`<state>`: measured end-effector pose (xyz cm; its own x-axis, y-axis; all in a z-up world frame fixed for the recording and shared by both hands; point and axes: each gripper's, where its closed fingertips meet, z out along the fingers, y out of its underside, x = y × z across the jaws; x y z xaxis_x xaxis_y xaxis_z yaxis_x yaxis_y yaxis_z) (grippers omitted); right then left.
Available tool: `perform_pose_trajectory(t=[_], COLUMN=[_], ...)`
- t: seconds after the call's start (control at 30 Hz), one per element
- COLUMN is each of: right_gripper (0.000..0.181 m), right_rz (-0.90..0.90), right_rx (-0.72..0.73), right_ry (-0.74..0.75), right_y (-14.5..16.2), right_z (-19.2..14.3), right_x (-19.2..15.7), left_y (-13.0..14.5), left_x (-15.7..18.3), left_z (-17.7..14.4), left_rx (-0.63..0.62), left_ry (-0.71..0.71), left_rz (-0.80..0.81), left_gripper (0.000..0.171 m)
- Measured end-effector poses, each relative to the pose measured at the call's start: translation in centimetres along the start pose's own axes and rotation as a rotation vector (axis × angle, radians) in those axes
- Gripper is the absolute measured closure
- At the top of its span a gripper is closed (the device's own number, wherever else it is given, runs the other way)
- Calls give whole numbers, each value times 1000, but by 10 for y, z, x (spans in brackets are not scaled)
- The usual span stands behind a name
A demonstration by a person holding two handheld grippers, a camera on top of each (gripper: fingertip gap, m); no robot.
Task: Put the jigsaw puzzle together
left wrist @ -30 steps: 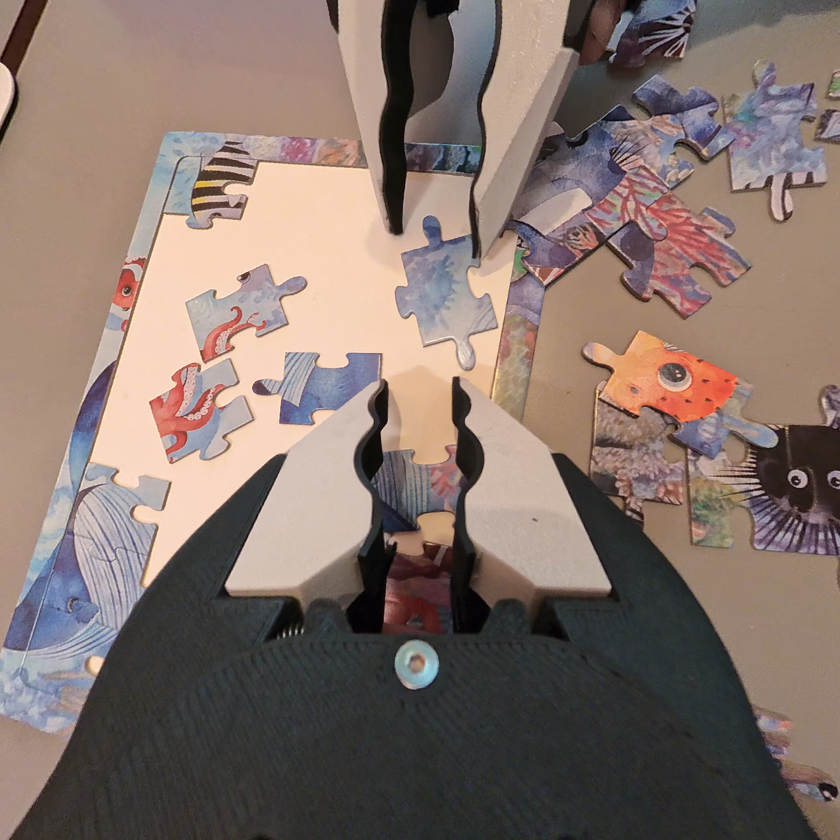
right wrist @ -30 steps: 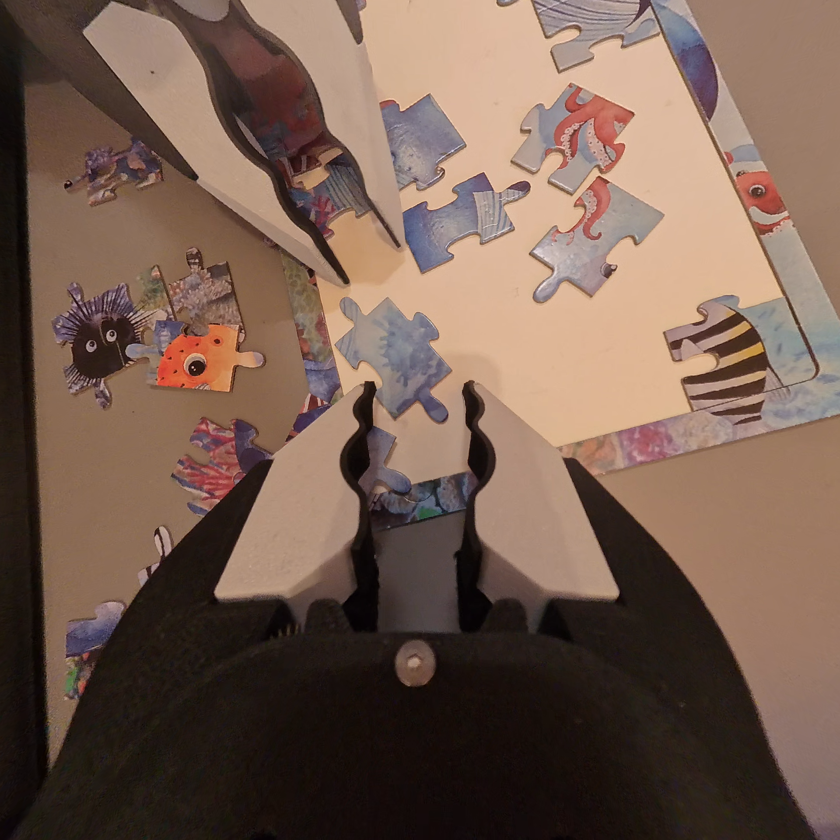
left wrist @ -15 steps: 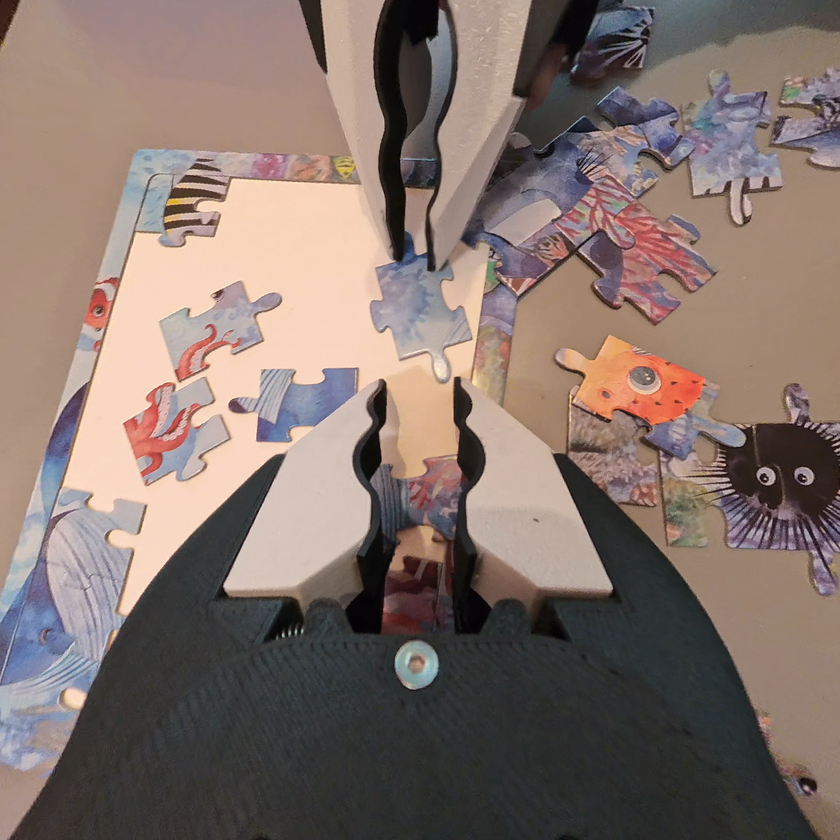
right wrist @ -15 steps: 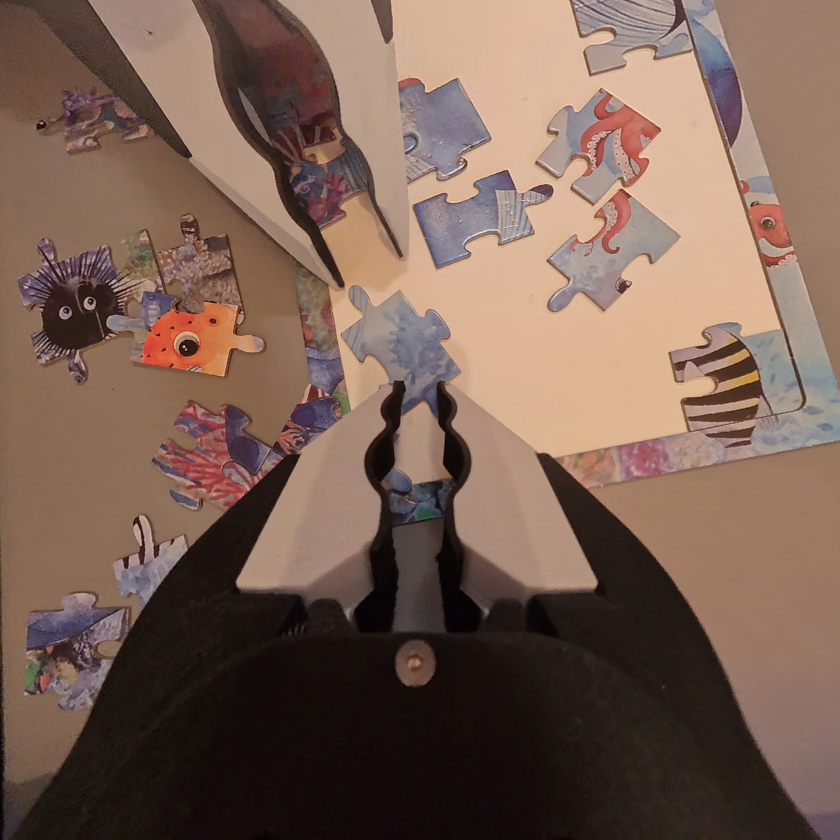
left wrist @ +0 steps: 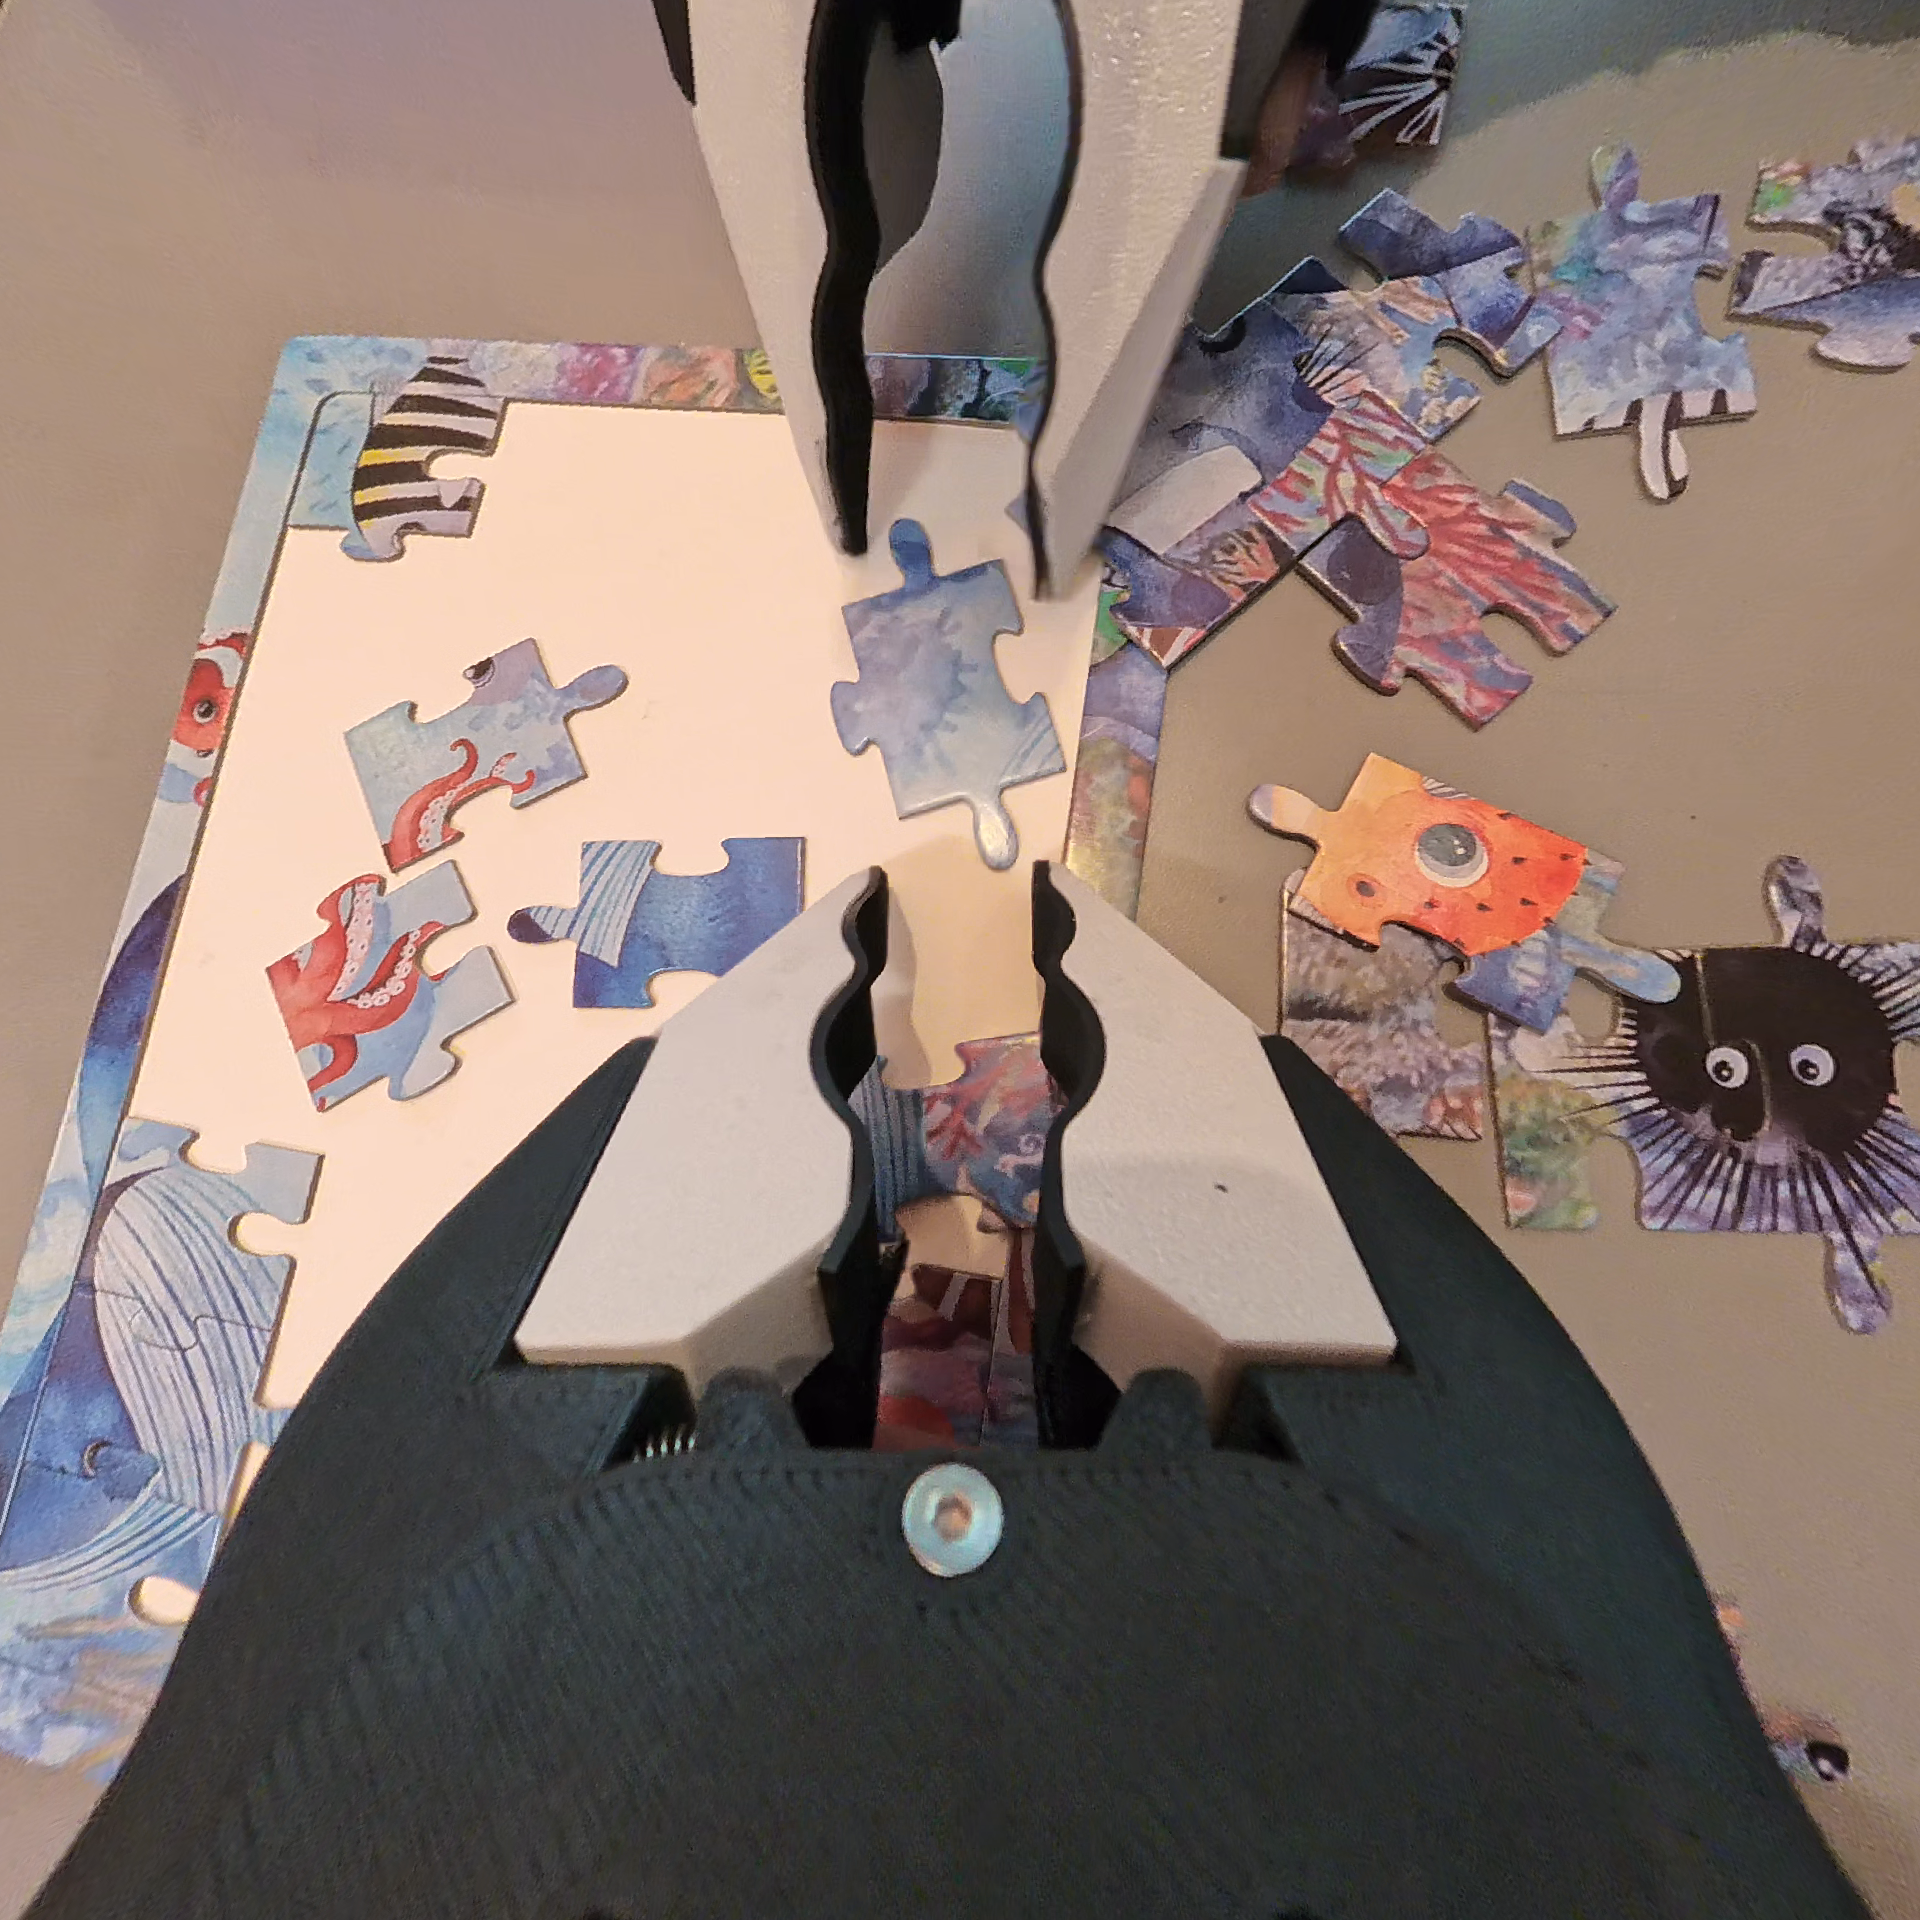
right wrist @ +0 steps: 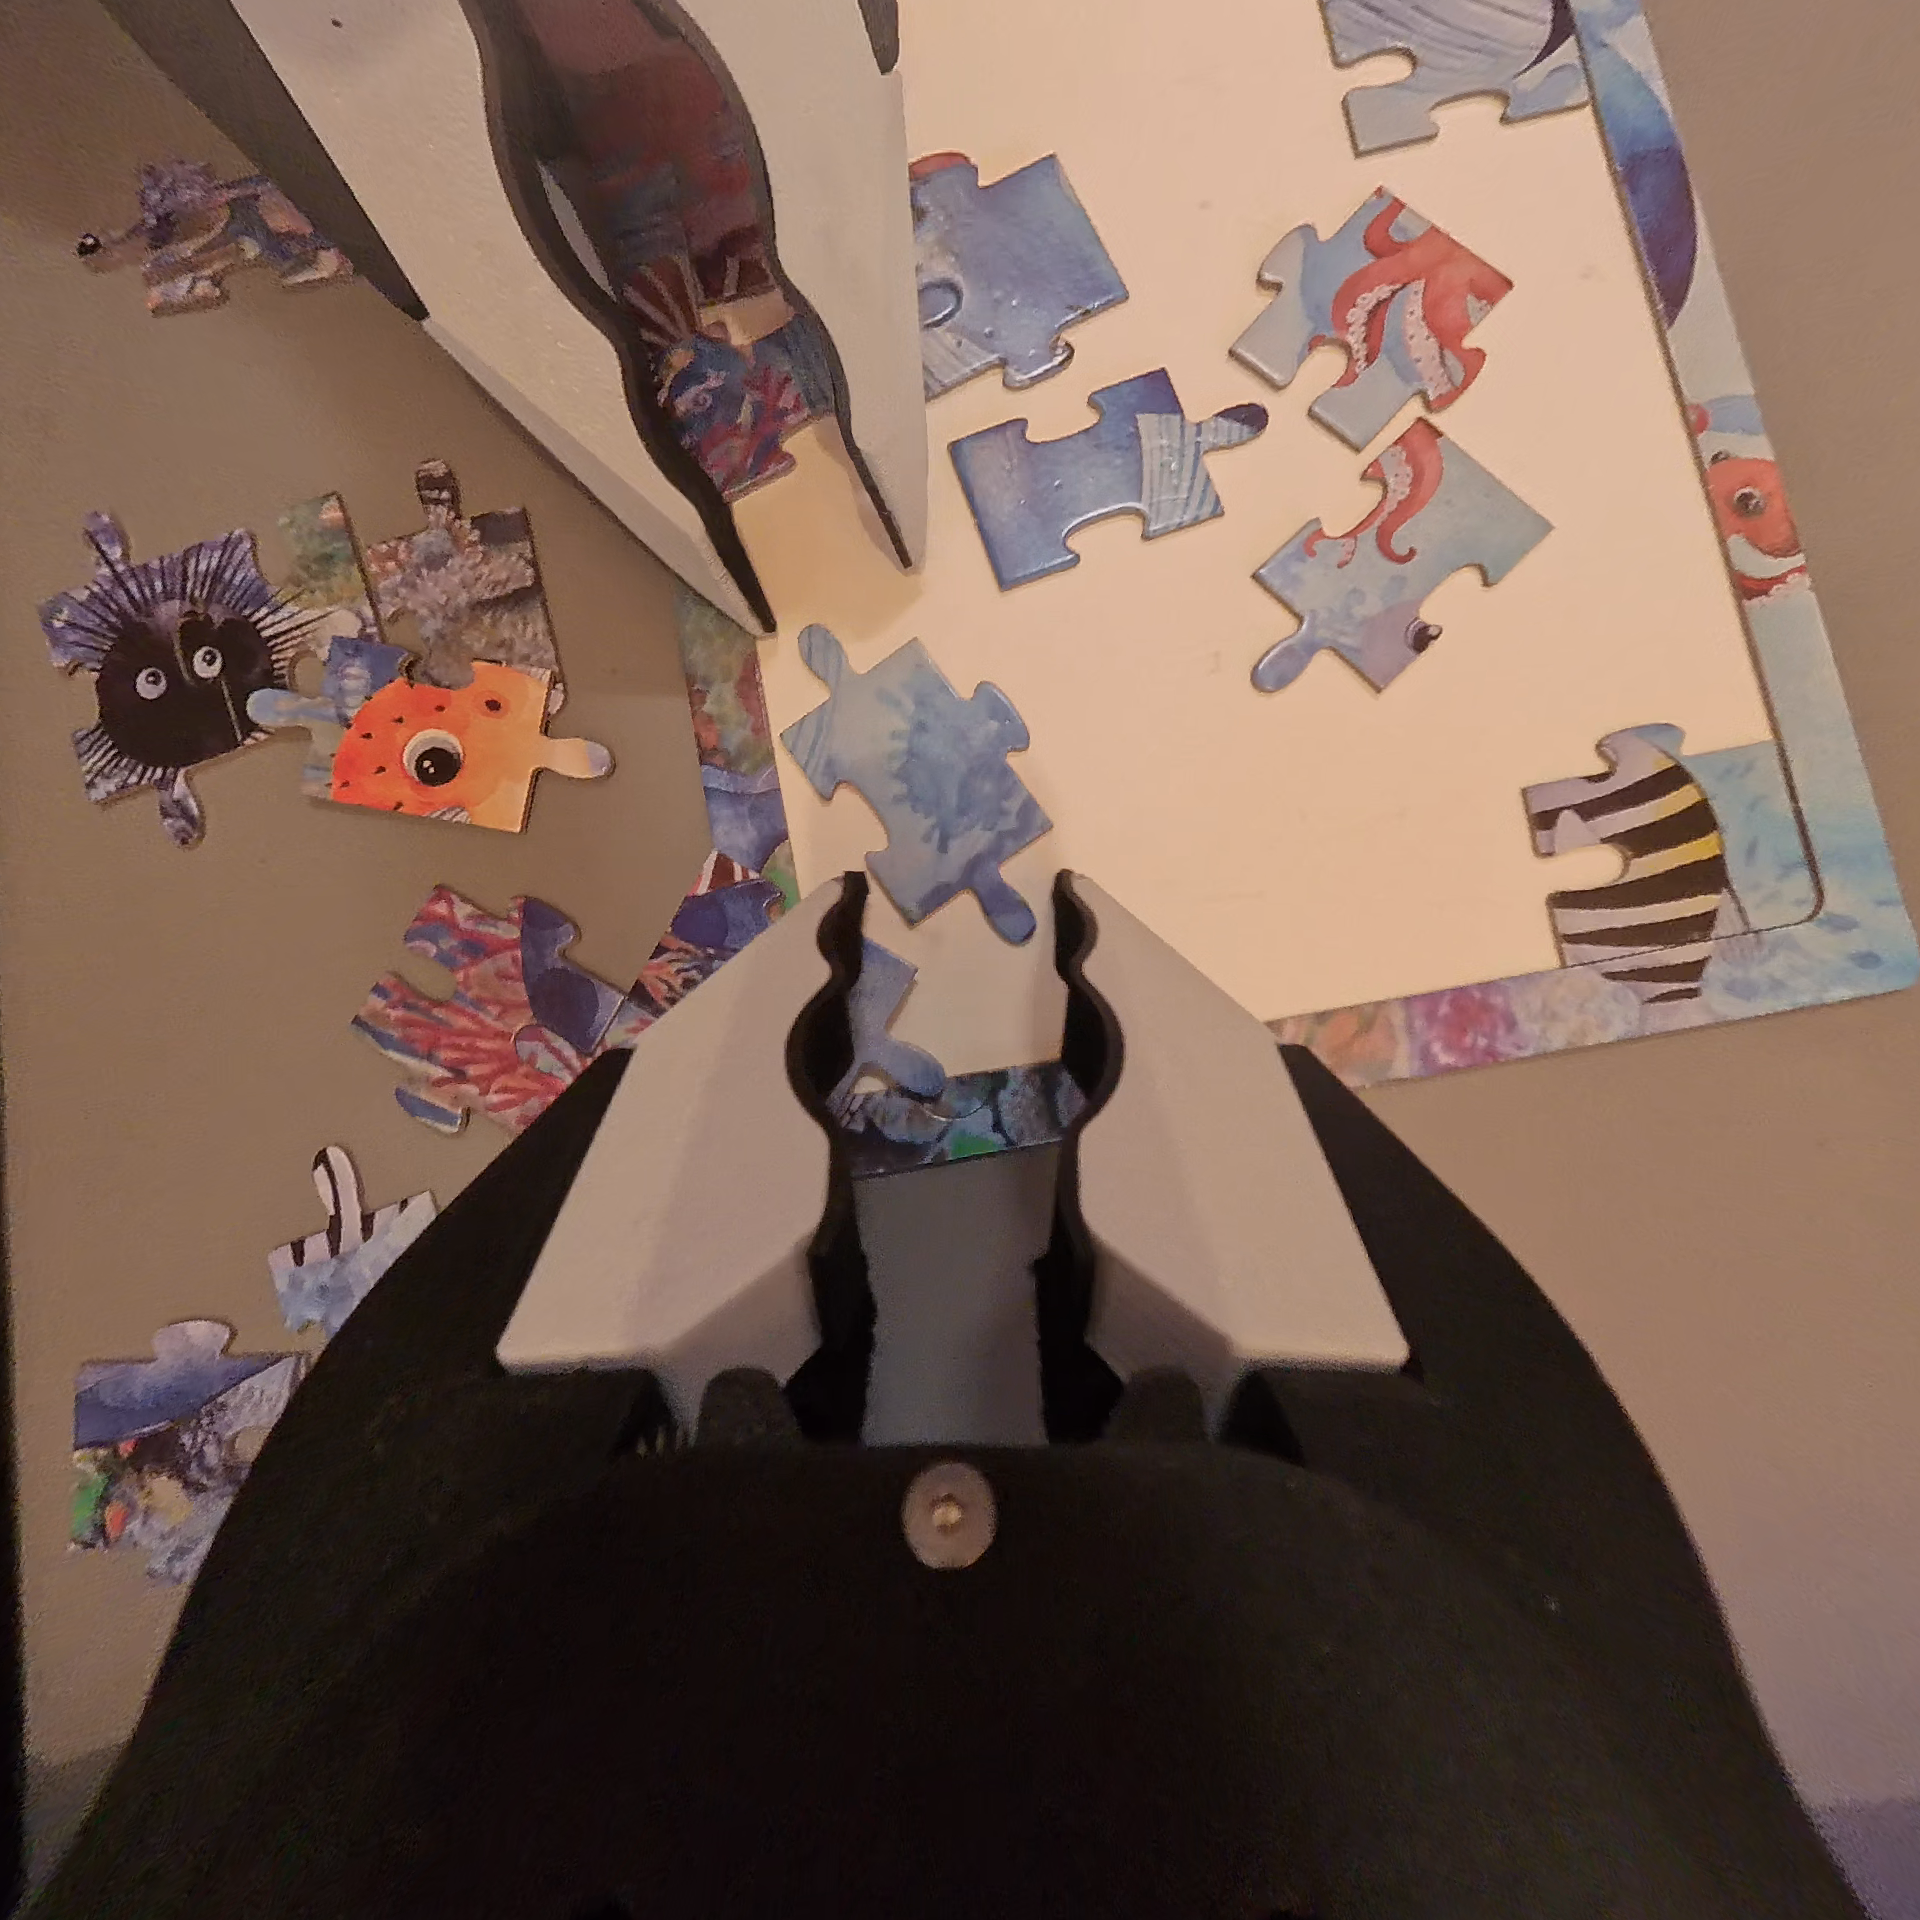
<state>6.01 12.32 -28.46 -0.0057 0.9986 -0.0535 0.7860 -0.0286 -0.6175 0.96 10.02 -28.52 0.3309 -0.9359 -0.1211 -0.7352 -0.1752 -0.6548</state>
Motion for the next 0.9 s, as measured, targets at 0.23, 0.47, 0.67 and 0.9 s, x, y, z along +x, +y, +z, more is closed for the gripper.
perform_pose_trajectory(t=[0.23, 0.47, 0.67, 0.9], right_gripper=[144, 131, 139, 150], right_rz=[-34, -75, -75, -60], right_rx=[-12, 2, 14, 28], right_ry=[12, 26, -3, 12], right_y=[0, -9, -11, -12], right_z=[3, 10, 12, 12], right_x=[-2, -5, -9, -4], left_y=[-1, -1, -1, -1], left_x=[5, 4, 3, 1], left_z=[1, 1, 2, 1], left_rx=[20, 25, 27, 25], left_ry=[39, 48, 47, 31], left_rz=[-13, -27, -28, -27], left_gripper=[144, 141, 140, 138])
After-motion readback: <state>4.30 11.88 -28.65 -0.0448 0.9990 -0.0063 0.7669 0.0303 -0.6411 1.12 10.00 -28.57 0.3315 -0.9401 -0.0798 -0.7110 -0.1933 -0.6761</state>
